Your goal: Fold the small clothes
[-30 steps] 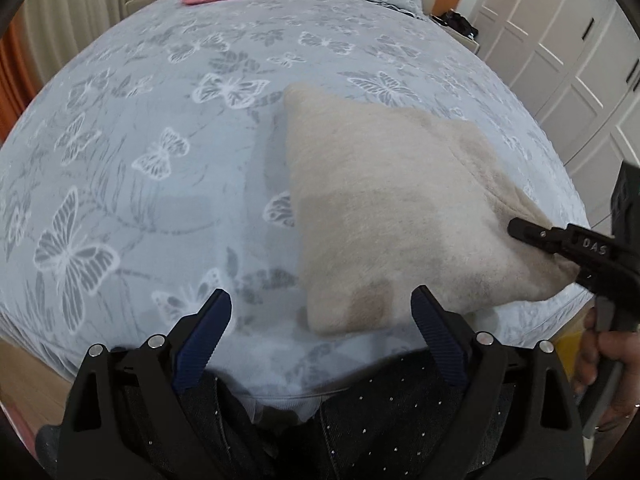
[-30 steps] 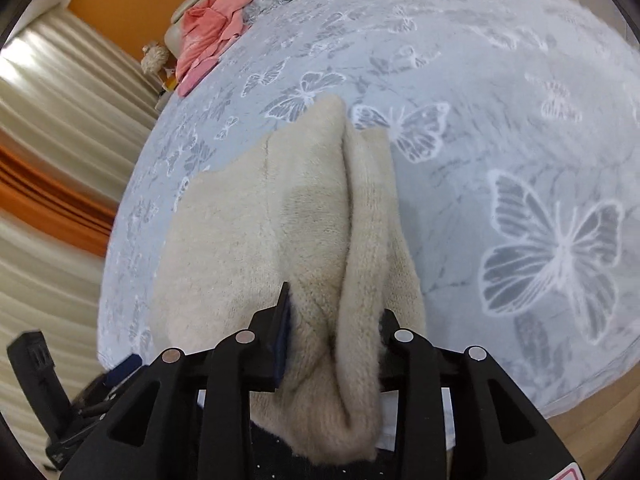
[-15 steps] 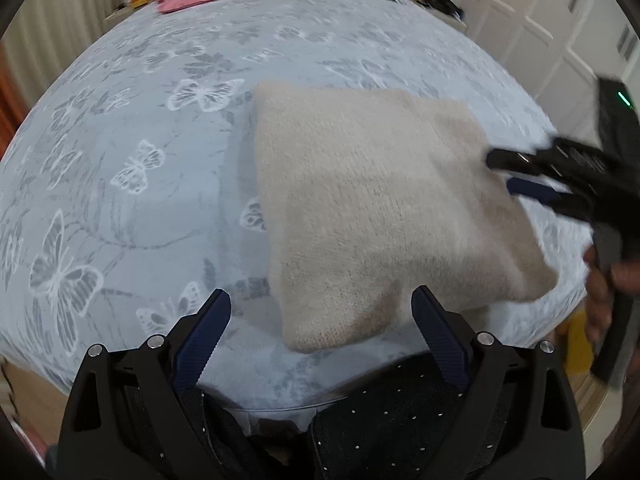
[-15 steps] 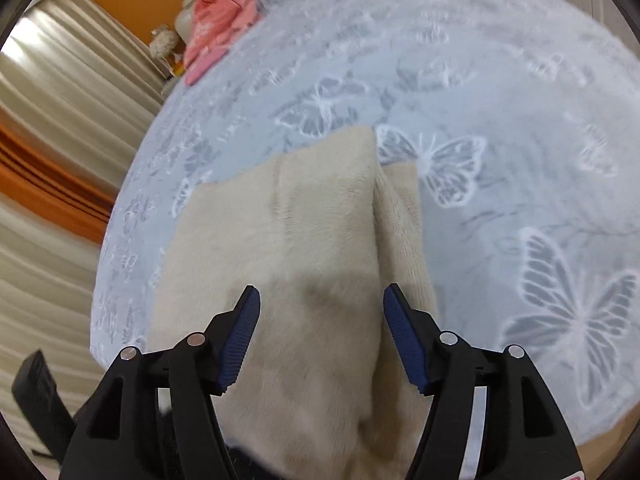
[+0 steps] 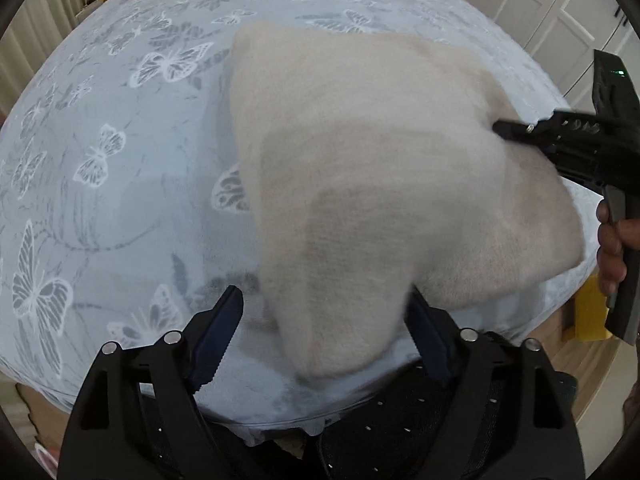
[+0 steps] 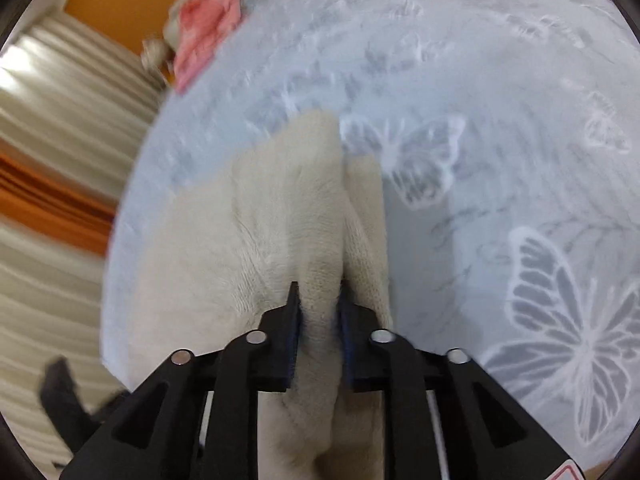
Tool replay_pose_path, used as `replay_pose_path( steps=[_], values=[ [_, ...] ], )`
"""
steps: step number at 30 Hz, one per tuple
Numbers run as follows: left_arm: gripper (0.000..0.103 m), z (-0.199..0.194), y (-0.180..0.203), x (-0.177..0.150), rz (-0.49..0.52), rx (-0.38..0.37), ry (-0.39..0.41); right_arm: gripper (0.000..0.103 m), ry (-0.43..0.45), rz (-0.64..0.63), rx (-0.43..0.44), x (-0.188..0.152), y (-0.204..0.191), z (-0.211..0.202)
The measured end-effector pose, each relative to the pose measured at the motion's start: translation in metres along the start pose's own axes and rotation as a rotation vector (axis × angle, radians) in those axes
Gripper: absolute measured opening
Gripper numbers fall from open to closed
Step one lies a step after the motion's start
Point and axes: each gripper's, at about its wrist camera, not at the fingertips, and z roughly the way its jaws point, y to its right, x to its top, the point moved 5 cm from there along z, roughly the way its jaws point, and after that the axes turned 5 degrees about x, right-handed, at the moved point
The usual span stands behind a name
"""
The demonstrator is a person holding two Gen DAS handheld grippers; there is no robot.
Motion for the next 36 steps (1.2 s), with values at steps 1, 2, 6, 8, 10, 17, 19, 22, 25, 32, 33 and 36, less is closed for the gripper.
replay_pose_path(
  steps=[1, 2, 6, 8, 10, 17, 19, 22, 25, 32, 33, 36],
  values=[
    [0.078, -0.008, 0.000, 0.001, -0.008, -0.036, 0.018, 0.043, 0.037, 0.001, -0.014, 0.002, -0.002, -0.011],
    [0.082, -0.022, -0.001, 0.004, -0.026, -0.096, 0.058, 0.058, 0.077, -0.013, -0.037, 0.004, -0.004, -0.023],
    [0.098, -0.058, -0.019, 0.030, -0.151, -0.218, 0.172, 0.065, 0.041, -0.013, -0.068, 0.005, 0.001, -0.023],
    [0.098, -0.045, -0.033, 0.048, -0.233, -0.244, 0.141, 0.068, -0.016, 0.031, -0.055, 0.003, 0.009, -0.012],
    [0.098, -0.018, -0.047, 0.061, -0.322, -0.259, 0.075, 0.078, -0.052, 0.065, -0.017, -0.001, 0.013, 0.003],
    [0.061, 0.066, -0.068, 0.080, -0.589, -0.515, -0.168, 0.038, -0.090, 0.184, 0.126, -0.014, 0.009, 0.045],
    [0.049, 0.044, -0.068, 0.095, -0.536, -0.519, -0.121, 0.035, -0.055, 0.133, 0.136, -0.003, -0.011, 0.031],
    [0.047, 0.001, -0.071, 0.116, -0.453, -0.509, -0.005, 0.034, 0.034, 0.032, 0.211, 0.018, -0.058, -0.005],
    [0.049, -0.052, -0.092, 0.140, -0.429, -0.550, 0.117, 0.034, 0.112, -0.077, 0.277, 0.034, -0.103, -0.034],
    [0.075, -0.024, -0.133, 0.131, -0.302, -0.086, 0.141, 0.035, 0.043, -0.023, -0.038, 0.030, -0.068, 0.037],
    [0.071, -0.017, -0.135, 0.124, -0.292, -0.042, 0.120, 0.027, 0.050, -0.009, -0.022, 0.023, -0.067, 0.035],
    [0.073, -0.022, -0.129, 0.098, -0.287, -0.082, 0.139, 0.026, 0.108, -0.069, 0.096, -0.004, -0.097, 0.007]
  ],
)
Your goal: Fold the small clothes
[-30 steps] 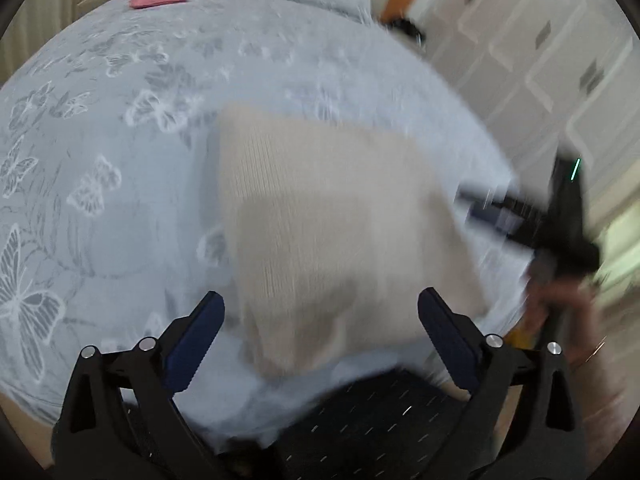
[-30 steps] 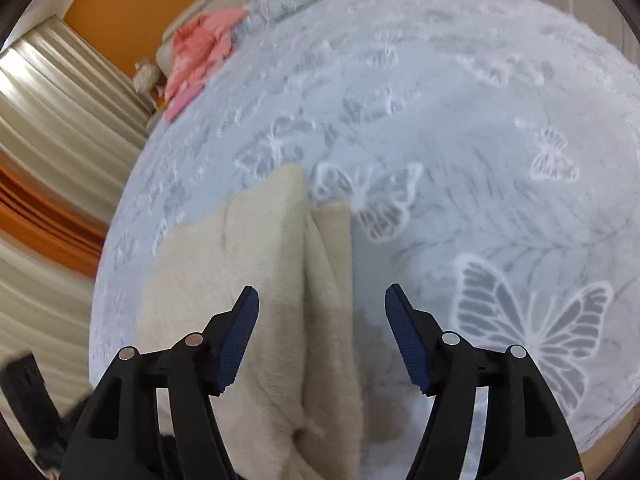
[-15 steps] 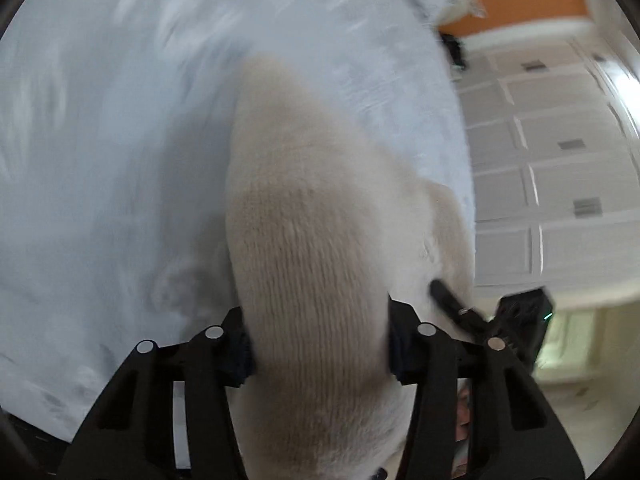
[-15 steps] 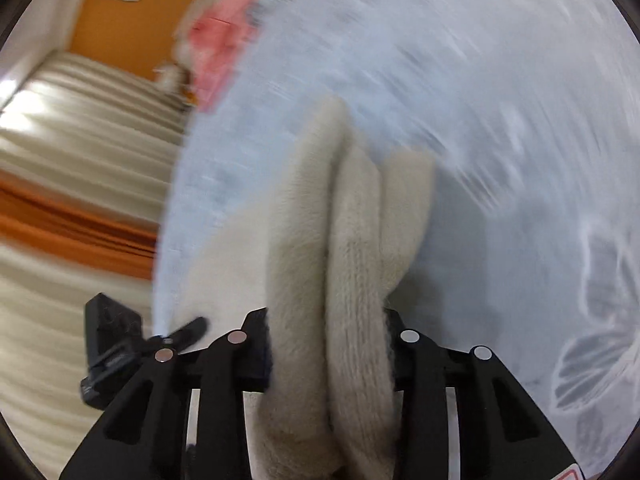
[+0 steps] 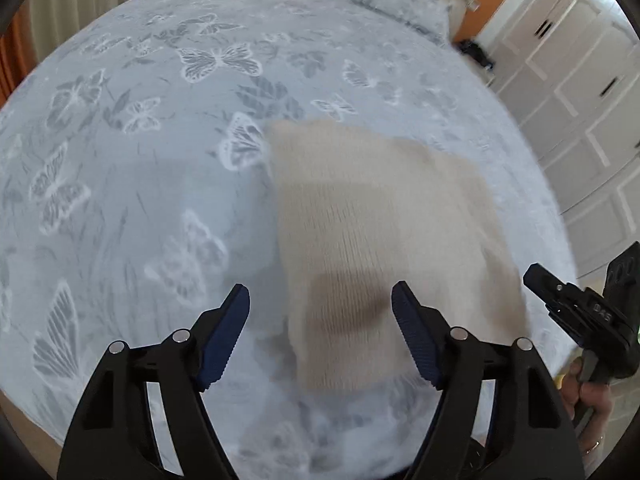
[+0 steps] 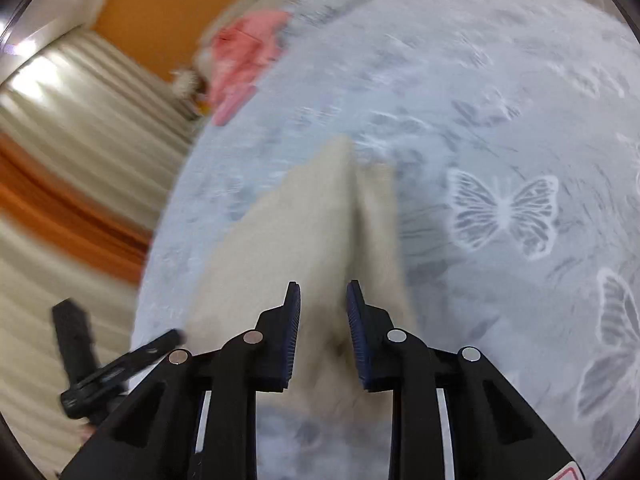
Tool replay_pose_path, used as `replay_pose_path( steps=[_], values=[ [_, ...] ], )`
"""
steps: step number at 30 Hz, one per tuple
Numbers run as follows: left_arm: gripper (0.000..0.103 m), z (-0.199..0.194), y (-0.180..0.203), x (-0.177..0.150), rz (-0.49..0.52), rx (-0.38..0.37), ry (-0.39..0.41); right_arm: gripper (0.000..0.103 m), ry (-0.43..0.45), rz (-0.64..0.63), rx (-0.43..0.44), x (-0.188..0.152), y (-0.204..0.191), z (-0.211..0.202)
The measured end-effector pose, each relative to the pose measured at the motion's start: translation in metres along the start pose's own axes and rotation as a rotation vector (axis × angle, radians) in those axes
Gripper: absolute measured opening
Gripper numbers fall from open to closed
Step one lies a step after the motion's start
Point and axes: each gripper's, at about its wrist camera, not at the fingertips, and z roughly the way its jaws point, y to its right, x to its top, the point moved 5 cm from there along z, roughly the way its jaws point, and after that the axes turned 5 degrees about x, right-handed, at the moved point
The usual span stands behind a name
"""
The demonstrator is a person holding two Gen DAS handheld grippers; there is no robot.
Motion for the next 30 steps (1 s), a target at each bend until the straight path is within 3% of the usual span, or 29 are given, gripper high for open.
replay_pose_path(
  steps=[1, 2, 3, 7, 8, 9, 10, 11, 13, 16, 20, 25, 28, 30],
  values=[
    [0.075, -0.003, 0.002, -0.006, 0.002, 0.000, 0.003, 0.036, -0.012, -0.033, -0.012, -0.009, -0.009, -0.003],
    [0.078, -0.006, 0.003, -0.012, 0.004, -0.001, 0.004, 0.061, -0.046, -0.064, -0.032, -0.021, -0.017, -0.002],
    [0.081, -0.006, 0.006, -0.018, 0.009, -0.003, 0.007, 0.070, -0.074, -0.077, -0.055, -0.031, -0.019, 0.001],
    [0.086, 0.012, 0.004, -0.041, 0.031, 0.032, -0.038, 0.071, -0.152, -0.068, -0.132, -0.053, -0.001, 0.028],
    [0.083, 0.013, 0.006, -0.050, 0.040, 0.032, -0.044, 0.061, -0.162, -0.066, -0.144, -0.054, 0.003, 0.037],
    [0.068, 0.017, 0.005, -0.053, 0.052, 0.035, -0.049, 0.046, -0.169, -0.065, -0.140, -0.052, 0.007, 0.046],
    [0.060, 0.020, 0.005, -0.057, 0.066, 0.042, -0.060, 0.011, -0.182, -0.055, -0.136, -0.053, 0.008, 0.049],
    [0.054, 0.024, 0.005, -0.059, 0.077, 0.049, -0.081, 0.012, -0.192, -0.016, -0.115, -0.052, 0.010, 0.049],
    [0.054, 0.022, 0.003, -0.058, 0.066, 0.037, -0.087, 0.011, -0.136, 0.003, -0.058, -0.044, 0.005, 0.033],
    [0.055, 0.019, 0.004, -0.056, 0.093, 0.052, -0.076, 0.011, -0.078, -0.069, -0.087, -0.034, 0.000, 0.009],
    [0.056, 0.029, 0.006, -0.060, 0.081, 0.058, -0.113, 0.011, -0.234, -0.070, -0.197, -0.059, 0.039, 0.044],
    [0.060, 0.024, 0.004, -0.063, 0.089, 0.092, -0.102, 0.017, -0.127, -0.152, -0.250, -0.050, 0.004, 0.019],
    [0.058, -0.003, 0.009, -0.056, 0.118, 0.086, -0.025, 0.018, -0.045, -0.228, -0.263, -0.036, -0.021, 0.001],
    [0.071, -0.020, 0.013, -0.048, 0.116, 0.057, 0.020, 0.018, -0.021, -0.243, -0.227, -0.024, -0.033, -0.002]
  ],
)
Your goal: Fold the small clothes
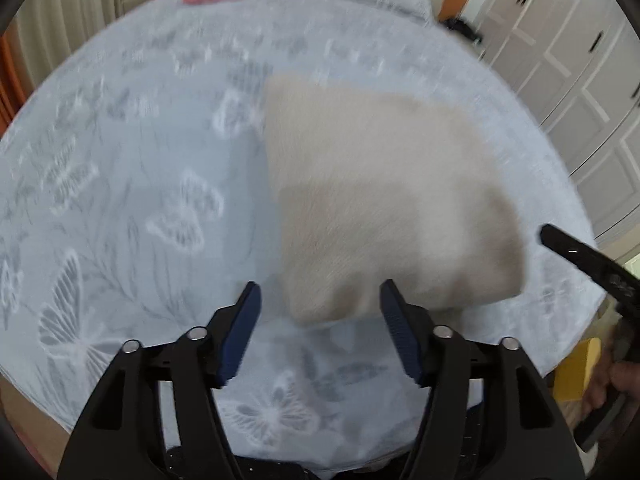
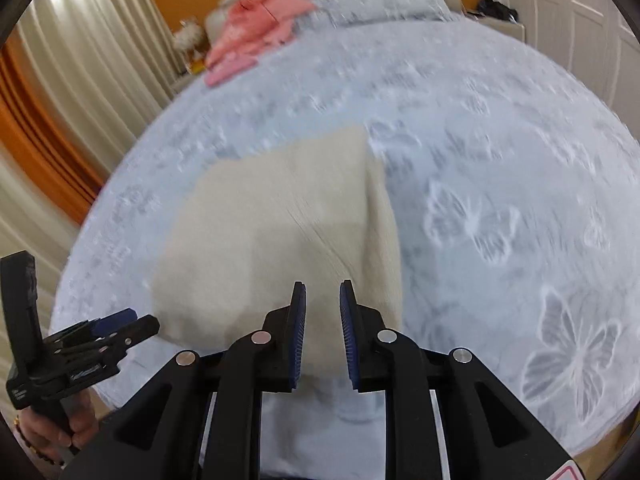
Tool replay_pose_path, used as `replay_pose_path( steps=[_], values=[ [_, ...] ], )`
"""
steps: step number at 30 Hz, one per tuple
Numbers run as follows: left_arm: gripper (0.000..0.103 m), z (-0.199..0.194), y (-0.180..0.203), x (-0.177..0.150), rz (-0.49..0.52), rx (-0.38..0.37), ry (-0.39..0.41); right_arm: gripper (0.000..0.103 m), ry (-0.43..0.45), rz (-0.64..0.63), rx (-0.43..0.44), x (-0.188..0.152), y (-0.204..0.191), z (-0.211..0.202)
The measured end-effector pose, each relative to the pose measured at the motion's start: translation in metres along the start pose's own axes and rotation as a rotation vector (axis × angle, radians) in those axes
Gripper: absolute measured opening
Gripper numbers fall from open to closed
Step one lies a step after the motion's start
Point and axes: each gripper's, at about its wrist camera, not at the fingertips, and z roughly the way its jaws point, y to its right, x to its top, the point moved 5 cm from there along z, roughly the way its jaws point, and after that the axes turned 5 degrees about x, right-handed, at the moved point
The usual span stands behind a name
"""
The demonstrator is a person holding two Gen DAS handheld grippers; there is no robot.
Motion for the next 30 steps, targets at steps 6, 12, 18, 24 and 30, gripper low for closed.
replay_pose_path(
  steps=[6, 12, 18, 24, 30],
  values=[
    [0.083, -0.001, 0.017, 0.043, -0.021, -0.047, 0.053, 0.018, -0.022, 0.014, 0.102, 0.034, -0.008, 0.031],
    [0.081, 0.070, 0.028, 0.048, 0.065, 0.058, -0.030, 0.004, -0.185, 0.041, 0.037, 0.024, 0.022, 0.104],
    [0.087, 0.079, 0.012, 0.041, -0.024, 0.011, -0.054, 0.008, -0.109, 0.003, 0.034, 0.051, 0.011, 0.079],
    [0.088, 0.074, 0.011, 0.039, -0.063, -0.032, -0.063, 0.015, -0.140, 0.093, 0.072, 0.054, 0.031, 0.086],
    [0.094, 0.057, -0.013, 0.035, -0.202, -0.185, -0.072, 0.078, -0.063, 0.123, 0.025, 0.034, 0.048, 0.050]
  ],
)
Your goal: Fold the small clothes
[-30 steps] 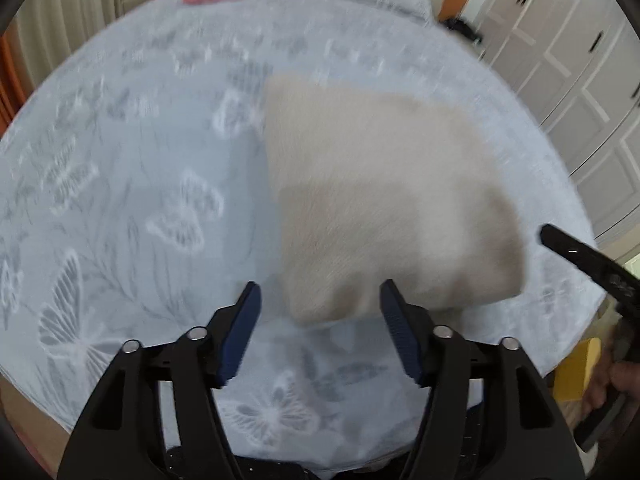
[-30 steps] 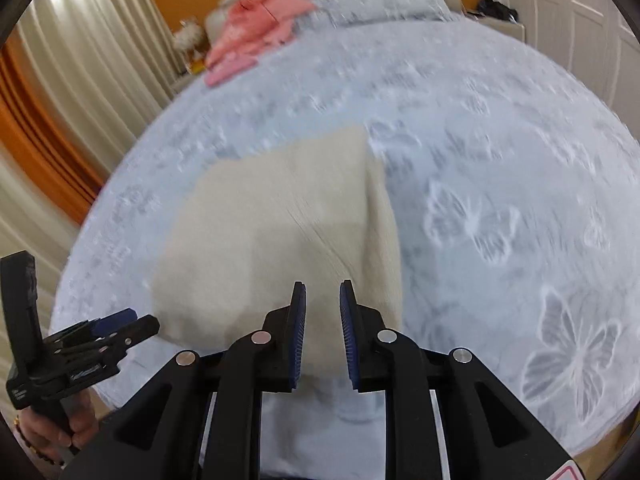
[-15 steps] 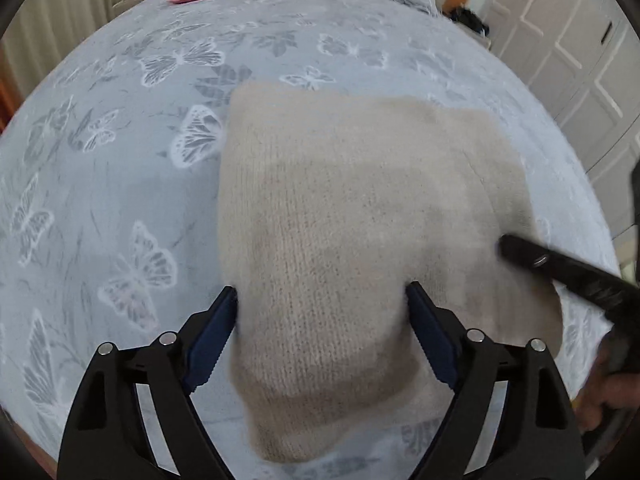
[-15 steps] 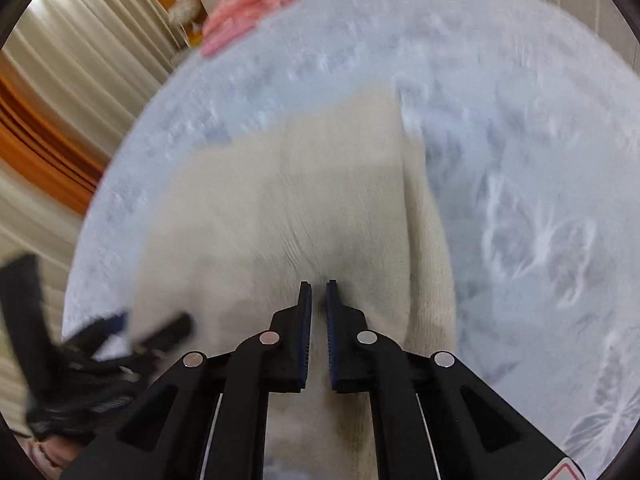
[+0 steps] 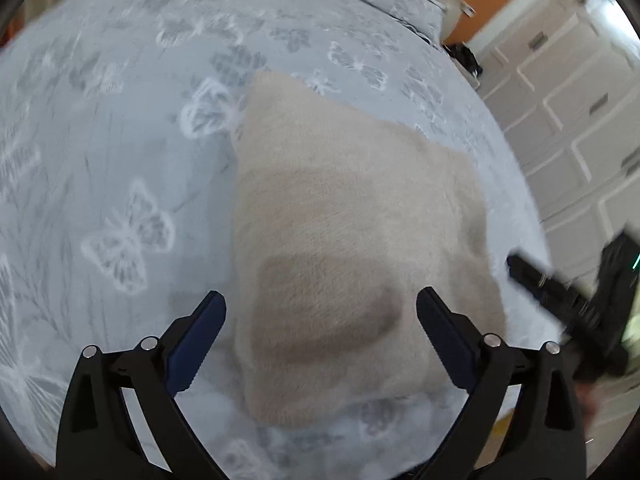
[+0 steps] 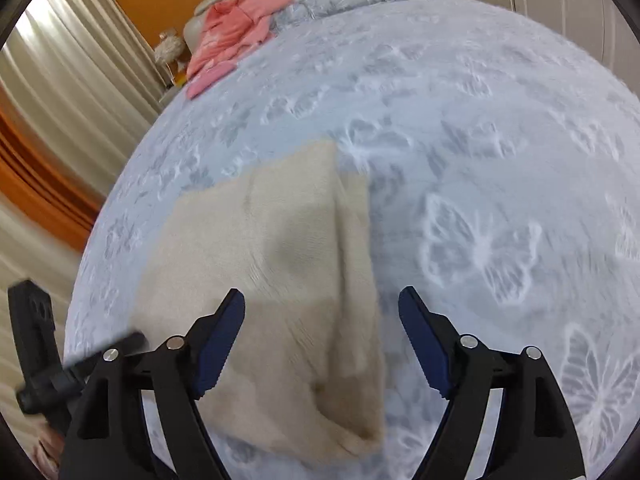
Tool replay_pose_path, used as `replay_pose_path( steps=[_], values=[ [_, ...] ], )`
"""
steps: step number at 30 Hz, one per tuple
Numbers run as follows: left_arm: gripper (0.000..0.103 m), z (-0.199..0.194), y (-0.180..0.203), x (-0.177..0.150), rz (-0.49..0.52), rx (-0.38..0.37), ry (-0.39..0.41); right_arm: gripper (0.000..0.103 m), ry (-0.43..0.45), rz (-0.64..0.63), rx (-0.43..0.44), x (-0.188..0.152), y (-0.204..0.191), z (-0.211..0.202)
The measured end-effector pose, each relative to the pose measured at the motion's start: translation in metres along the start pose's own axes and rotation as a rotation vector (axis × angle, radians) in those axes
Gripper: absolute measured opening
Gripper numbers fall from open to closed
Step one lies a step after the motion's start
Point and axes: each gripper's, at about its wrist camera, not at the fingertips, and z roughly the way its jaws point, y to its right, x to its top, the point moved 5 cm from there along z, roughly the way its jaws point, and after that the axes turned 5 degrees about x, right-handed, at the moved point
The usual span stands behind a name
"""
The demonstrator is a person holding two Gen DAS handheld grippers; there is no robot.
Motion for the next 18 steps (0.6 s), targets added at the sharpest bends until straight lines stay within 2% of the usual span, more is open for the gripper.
replay_pose_path(
  steps=[2, 4, 6, 9, 13, 14, 15, 17, 18],
  values=[
    [0.095, 0.008, -0.013, -0.001, -0.084, -0.028, -0.034, 0.078, -0.082, 0.060, 0.011, -0.013, 0.012, 0.016],
    [0.097, 0.017, -0.021, -0.003, -0.144, -0.067, -0.060, 0.078, -0.136, 0.136, 0.080, -0.024, 0.019, 0.035],
    [0.098, 0.030, -0.027, -0.005, -0.205, -0.096, -0.092, 0.084, -0.169, 0.235, 0.178, -0.035, 0.021, 0.053],
    [0.098, 0.043, -0.028, -0.005, -0.243, -0.121, -0.102, 0.097, -0.129, 0.234, 0.183, -0.033, 0.014, 0.062],
    [0.097, 0.048, -0.018, 0.002, -0.225, -0.096, -0.121, 0.097, -0.127, 0.220, 0.148, -0.029, 0.002, 0.070],
    [0.085, 0.047, -0.014, 0.003, -0.217, -0.099, -0.124, 0.089, -0.124, 0.224, 0.143, -0.028, 0.000, 0.071],
    [0.078, 0.044, -0.010, 0.005, -0.209, -0.096, -0.126, 0.082, -0.123, 0.231, 0.149, -0.027, -0.001, 0.071],
    [0.067, 0.035, -0.003, 0.008, -0.182, -0.072, -0.114, 0.052, -0.121, 0.273, 0.198, -0.024, -0.001, 0.067],
    [0.059, 0.030, 0.001, 0.009, -0.165, -0.068, -0.108, 0.048, -0.121, 0.292, 0.221, -0.023, -0.001, 0.065]
  ],
)
